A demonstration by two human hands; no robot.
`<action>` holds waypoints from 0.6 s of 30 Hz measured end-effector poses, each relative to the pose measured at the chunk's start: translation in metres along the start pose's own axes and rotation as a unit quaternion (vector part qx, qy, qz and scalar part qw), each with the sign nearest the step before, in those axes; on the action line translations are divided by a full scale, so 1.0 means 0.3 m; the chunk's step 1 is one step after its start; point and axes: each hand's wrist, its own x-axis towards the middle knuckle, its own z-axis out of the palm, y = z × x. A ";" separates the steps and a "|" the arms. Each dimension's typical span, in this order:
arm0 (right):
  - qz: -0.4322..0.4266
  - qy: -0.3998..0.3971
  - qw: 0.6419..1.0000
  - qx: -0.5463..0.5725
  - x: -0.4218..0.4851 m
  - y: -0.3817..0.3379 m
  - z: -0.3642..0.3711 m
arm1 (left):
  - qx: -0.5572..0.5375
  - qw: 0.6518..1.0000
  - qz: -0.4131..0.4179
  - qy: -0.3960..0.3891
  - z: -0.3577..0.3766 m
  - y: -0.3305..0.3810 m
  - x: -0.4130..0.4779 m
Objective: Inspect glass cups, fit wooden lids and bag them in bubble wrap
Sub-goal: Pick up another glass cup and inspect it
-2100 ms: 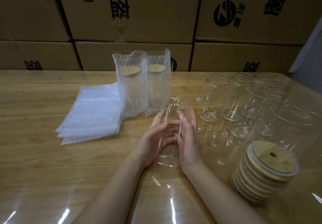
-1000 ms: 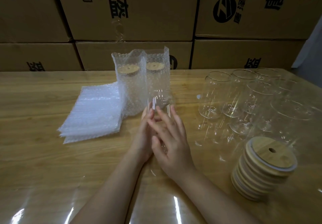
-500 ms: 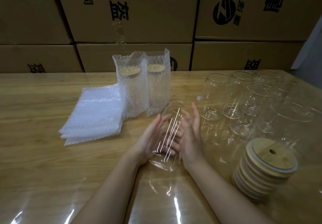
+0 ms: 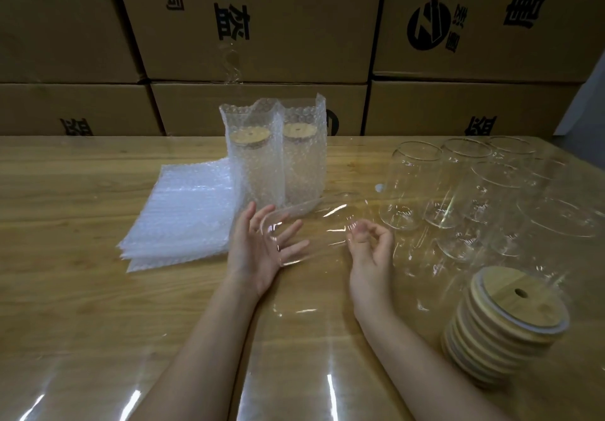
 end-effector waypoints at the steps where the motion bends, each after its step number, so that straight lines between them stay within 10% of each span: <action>1: 0.017 0.001 1.000 0.002 0.011 0.009 -0.002 | 0.004 1.000 0.013 -0.002 0.002 -0.005 -0.001; 8: 0.041 -0.020 0.999 0.011 0.029 0.019 -0.008 | 0.190 0.970 0.145 0.046 0.006 -0.057 0.005; 18: 0.016 -0.076 0.997 -0.011 0.011 0.003 -0.001 | 0.188 0.954 0.206 0.108 -0.005 -0.026 -0.007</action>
